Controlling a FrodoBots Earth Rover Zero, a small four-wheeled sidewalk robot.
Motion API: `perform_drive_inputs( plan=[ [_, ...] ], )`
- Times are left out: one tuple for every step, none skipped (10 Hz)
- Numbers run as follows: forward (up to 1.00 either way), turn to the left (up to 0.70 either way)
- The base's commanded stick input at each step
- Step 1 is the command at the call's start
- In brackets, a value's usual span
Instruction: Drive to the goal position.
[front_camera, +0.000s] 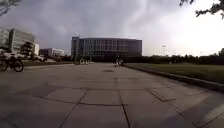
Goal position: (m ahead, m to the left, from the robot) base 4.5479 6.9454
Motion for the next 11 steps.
perform_drive_inputs(
  plan=[
    [0.00,0.00],
    [0.00,0.00],
    [0.00,0.00],
    [0.00,0.00],
    [0.11,0.00],
    [0.25,0.00],
    [0.37,0.00],
    [0.45,0.00],
    [0.45,0.00],
    [0.45,0.00],
    [0.45,0.00]
  ],
)
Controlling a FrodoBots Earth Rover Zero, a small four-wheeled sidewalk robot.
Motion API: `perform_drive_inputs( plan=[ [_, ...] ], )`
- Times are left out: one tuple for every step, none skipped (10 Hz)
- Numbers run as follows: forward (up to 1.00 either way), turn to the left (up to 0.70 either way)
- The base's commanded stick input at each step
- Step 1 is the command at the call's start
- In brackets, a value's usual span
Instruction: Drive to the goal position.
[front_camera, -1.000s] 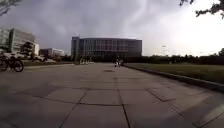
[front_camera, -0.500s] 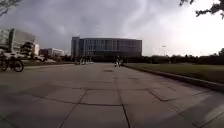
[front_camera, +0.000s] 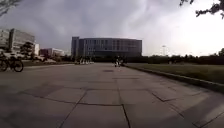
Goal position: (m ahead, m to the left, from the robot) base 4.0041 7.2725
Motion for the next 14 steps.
perform_drive_inputs(
  plan=[
    [0.45,0.00],
    [0.45,0.00],
    [0.45,0.00],
    [0.45,0.00],
    [0.45,0.00],
    [0.45,0.00],
    [0.45,0.00],
    [0.45,0.00],
    [0.45,0.00],
    [0.57,0.00],
    [0.70,0.00],
    [0.70,0.00],
    [0.70,0.00],
    [0.70,0.00]
  ],
)
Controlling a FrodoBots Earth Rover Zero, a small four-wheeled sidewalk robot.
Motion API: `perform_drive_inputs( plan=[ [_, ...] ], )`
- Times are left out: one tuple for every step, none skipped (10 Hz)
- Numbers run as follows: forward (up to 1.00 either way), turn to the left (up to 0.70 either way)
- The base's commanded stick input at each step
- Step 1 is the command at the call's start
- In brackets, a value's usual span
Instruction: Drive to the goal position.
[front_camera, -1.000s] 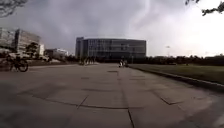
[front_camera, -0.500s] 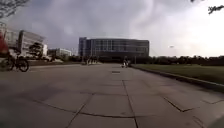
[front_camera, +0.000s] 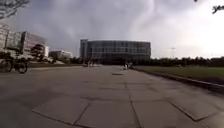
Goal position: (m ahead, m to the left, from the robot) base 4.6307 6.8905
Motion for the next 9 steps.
perform_drive_inputs(
  plan=[
    [0.70,0.00],
    [0.70,0.00],
    [0.70,0.00],
    [0.70,0.00],
    [0.70,0.00],
    [0.70,0.00],
    [0.70,0.00],
    [0.70,0.00],
    [0.70,0.00]
  ],
)
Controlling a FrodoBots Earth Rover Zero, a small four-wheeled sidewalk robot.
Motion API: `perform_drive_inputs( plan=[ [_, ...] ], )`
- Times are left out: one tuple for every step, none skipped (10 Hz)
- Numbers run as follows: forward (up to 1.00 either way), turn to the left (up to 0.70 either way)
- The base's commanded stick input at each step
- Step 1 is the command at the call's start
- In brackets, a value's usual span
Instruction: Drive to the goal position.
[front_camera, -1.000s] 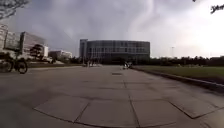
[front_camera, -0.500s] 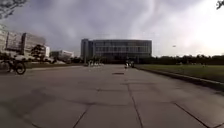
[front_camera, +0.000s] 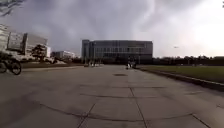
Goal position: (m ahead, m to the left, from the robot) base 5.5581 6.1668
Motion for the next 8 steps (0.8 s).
perform_drive_inputs(
  plan=[
    [0.70,0.00],
    [0.70,0.00],
    [0.70,0.00],
    [0.70,0.00],
    [0.70,0.00],
    [0.70,0.00],
    [0.70,0.00],
    [0.70,0.00]
  ],
)
